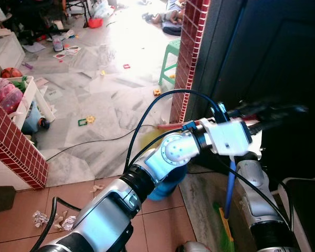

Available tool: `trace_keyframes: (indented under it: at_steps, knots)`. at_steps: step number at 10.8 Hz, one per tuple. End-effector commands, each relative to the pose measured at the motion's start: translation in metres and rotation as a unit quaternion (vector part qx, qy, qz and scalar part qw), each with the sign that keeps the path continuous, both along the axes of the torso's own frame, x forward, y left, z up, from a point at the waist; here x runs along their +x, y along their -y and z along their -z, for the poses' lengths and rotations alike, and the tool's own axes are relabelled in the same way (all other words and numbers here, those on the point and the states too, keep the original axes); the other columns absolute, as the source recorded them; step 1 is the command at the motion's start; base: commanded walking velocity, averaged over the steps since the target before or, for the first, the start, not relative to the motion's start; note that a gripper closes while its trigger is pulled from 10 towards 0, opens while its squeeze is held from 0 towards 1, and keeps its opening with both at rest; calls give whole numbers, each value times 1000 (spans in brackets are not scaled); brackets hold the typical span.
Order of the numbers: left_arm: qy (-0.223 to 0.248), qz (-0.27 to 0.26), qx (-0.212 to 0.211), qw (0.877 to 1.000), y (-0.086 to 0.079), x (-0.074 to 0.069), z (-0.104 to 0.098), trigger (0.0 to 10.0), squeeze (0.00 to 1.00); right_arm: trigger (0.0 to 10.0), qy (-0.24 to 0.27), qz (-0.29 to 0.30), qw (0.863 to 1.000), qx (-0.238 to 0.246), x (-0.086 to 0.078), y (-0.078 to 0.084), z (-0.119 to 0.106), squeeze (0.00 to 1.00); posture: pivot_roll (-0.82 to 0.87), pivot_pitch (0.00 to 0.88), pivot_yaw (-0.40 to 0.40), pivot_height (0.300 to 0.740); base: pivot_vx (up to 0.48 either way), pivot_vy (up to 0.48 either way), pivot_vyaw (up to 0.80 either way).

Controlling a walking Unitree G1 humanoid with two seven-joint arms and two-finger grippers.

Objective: Sweep floor

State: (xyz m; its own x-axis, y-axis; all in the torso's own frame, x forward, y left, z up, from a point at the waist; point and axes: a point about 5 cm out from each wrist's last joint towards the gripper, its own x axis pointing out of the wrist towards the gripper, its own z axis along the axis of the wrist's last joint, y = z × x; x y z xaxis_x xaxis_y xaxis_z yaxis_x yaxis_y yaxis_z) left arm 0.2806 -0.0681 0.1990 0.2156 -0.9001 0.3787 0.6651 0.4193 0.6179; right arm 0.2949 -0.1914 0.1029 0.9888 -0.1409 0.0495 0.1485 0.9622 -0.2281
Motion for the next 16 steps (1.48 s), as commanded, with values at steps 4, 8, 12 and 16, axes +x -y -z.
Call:
trace_keyframes:
  at_steps: [4, 8, 12, 16]
  knots:
    - [-52, -1, -90, 995, 3, -1, -38, 10000, 0, 10000, 19, -7, 1000, -8, 9, 0, -11, 0, -175, 0, -18, 740, 0, 0, 0]
    - [-13, -131, -111, 985, -48, 36, -65, 10000, 0, 10000, 23, -14, 1000, -10, 14, -2, -13, 0, -160, 0, -34, 740, 0, 0, 0]
    - [15, -206, -125, 971, -77, 54, -78, 10000, 0, 10000, 22, -14, 1000, -11, 15, -1, -12, 0, -154, 0, -33, 740, 0, 0, 0]
    - [20, -292, -196, 936, -115, 66, -105, 10000, 0, 10000, 21, -14, 1000, -6, 17, -4, -9, 0, -110, 0, -40, 740, 0, 0, 0]
